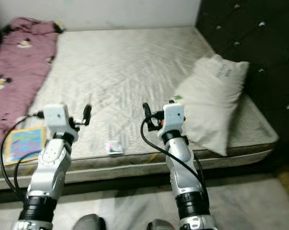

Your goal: Clean up the room

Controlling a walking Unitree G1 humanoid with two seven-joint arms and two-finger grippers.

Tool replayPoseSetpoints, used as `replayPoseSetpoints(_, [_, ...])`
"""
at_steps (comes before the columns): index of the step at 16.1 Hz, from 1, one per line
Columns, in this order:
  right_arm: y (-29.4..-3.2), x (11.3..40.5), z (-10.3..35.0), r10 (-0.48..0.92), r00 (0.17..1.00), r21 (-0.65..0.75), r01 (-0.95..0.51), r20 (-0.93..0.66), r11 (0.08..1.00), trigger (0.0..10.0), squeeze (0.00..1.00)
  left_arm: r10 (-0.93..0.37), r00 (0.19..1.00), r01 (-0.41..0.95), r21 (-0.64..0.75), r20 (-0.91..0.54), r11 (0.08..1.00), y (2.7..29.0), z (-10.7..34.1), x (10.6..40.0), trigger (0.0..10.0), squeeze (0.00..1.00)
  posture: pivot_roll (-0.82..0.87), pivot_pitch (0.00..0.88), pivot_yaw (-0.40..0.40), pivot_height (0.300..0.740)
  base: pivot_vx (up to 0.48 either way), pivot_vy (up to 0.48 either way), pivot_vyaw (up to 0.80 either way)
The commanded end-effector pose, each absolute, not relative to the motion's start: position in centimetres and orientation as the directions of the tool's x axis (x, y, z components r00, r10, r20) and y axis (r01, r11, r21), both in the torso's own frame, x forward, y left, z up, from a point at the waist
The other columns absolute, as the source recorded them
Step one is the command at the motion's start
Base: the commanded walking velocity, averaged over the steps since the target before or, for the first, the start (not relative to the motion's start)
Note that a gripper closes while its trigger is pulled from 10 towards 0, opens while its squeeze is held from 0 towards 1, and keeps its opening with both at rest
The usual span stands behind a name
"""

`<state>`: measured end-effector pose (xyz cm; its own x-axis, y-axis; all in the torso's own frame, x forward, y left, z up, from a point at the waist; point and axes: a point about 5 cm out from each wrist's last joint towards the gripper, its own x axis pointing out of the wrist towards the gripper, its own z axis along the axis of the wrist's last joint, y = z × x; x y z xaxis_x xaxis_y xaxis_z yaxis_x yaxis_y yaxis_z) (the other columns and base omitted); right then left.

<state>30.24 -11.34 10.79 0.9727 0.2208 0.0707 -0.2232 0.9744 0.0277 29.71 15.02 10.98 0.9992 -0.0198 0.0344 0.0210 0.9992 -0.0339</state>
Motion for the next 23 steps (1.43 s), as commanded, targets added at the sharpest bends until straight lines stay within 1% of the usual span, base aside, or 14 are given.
replayPoseSetpoints(1, [-11.2, 30.3, 11.4, 0.222, 0.971, 0.033, -0.225, 0.084, 0.974, 10.0, 0.0, -0.004, 1.0, 0.004, -0.027, 0.019, 1.0, 15.5, 10.9, 29.4, 10.0, 0.0, 0.02, 0.0, -0.012, 0.74, 0.0, 0.0, 0.0])
replayPoseSetpoints(2, [-11.5, 30.3, 11.5, 0.209, 0.974, 0.029, -0.212, 0.082, 0.977, 10.0, 0.0, -0.007, 1.0, 0.007, -0.026, 0.019, 1.0, 15.4, 10.9, 29.5, 10.0, 0.0, 0.02, 0.0, -0.015, 0.74, 0.0, 0.0, 0.0])
replayPoseSetpoints(5, [-11.7, 30.4, 11.4, 0.207, 0.976, 0.038, -0.21, 0.073, 0.977, 10.0, 0.0, 0.001, 1.0, 0.0, -0.036, 0.021, 0.999, 15.4, 11.1, 29.7, 10.0, 0.0, 0.02, 0.0, -0.018, 0.74, 0.0, 0.0, -0.66])
replayPoseSetpoints(9, [-11.8, 30.3, 11.7, 0.211, 0.975, 0.039, -0.214, 0.076, 0.976, 10.0, 0.0, -0.023, 0.999, 0.024, -0.048, 0.034, 0.999, 15.1, 11.4, 29.7, 10.0, 0.0, 0.02, 0.0, -0.029, 0.74, 0.0, 0.0, 0.0])
replayPoseSetpoints(11, [-12.5, 30.1, 12.8, 0.189, 0.974, -0.036, -0.186, 0.125, 0.982, 10.0, 0.0, 0.008, 0.998, -0.007, -0.012, 0.059, 1.0, 15.7, 12.1, 29.3, 10.0, 0.0, 0.03, 0.0, -0.032, 0.74, 0.0, 0.0, 0.0])
replayPoseSetpoints(12, [-13.6, 29.7, 12.6, 0.169, 0.979, -0.061, -0.163, 0.115, 0.985, 10.0, 0.0, 0.049, 0.997, -0.049, 0.006, 0.065, 0.999, 16.6, 12.1, 28.4, 10.0, 0.0, 0.04, 0.0, -0.034, 0.74, 0.0, 0.0, 0.0])
replayPoseSetpoints(13, [-14.3, 29.4, 12.1, 0.147, 0.985, -0.048, -0.143, 0.089, 0.988, 10.0, 0.0, 0.08, 0.995, -0.081, 0.013, 0.058, 0.997, 17.2, 11.8, 27.8, 10.0, 0.0, 0.04, 0.0, -0.036, 0.74, 0.0, 0.0, 0.0])
replayPoseSetpoints(14, [-15.4, 29.1, 10.9, 0.095, 0.995, 0.01, -0.096, 0.029, 0.995, 10.0, 0.0, 0.137, 0.989, -0.137, 0.003, 0.047, 0.991, 18.4, 11.1, 27.0, 10.0, 0.0, 0.04, 0.0, -0.039, 0.74, 0.0, 0.0, 0.0])
replayPoseSetpoints(15, [-15.4, 29.4, 10.1, 0.089, 0.996, 0.055, -0.088, -0.005, 0.995, 10.0, 0.0, 0.183, 0.983, -0.183, -0.047, 0.003, 0.982, 19.3, 10.0, 26.8, 10.0, 0.0, 0.04, 0.0, -0.046, 0.74, 0.0, 0.0, 0.0])
replayPoseSetpoints(16, [-15.2, 29.5, 10.0, 0.107, 0.994, 0.049, -0.106, -0.009, 0.993, 10.0, 0.0, 0.191, 0.982, -0.191, -0.055, -0.009, 0.98, 19.3, 10.0, 27.0, 10.0, 0.0, 0.04, 0.0, -0.048, 0.74, 0.0, 0.0, 0.0])
replayPoseSetpoints(18, [-15.1, 29.4, 10.1, 0.115, 0.993, 0.044, -0.114, -0.016, 0.993, 10.0, 0.0, 0.129, 0.992, -0.129, 0.002, -0.008, 0.992, 18.2, 10.2, 27.2, 10.0, 0.0, 0.04, 0.0, -0.05, 0.74, 0.0, 0.0, 0.0])
replayPoseSetpoints(21, [-15.0, 29.5, 10.0, 0.124, 0.992, 0.044, -0.123, -0.03, 0.991, 10.0, 0.0, 0.112, 0.994, -0.113, -0.006, -0.013, 0.994, 18.1, 10.1, 27.3, 10.0, 0.0, 0.04, 0.0, -0.049, 0.74, 0.0, 0.0, 0.0])
replayPoseSetpoints(23, [-15.0, 29.6, 9.9, 0.127, 0.991, 0.047, -0.126, -0.033, 0.991, 10.0, 0.0, 0.096, 0.995, -0.096, -0.01, -0.004, 0.995, 17.9, 10.2, 27.4, 10.0, 0.0, 0.04, 0.0, -0.05, 0.74, 0.0, 0.0, -0.45])
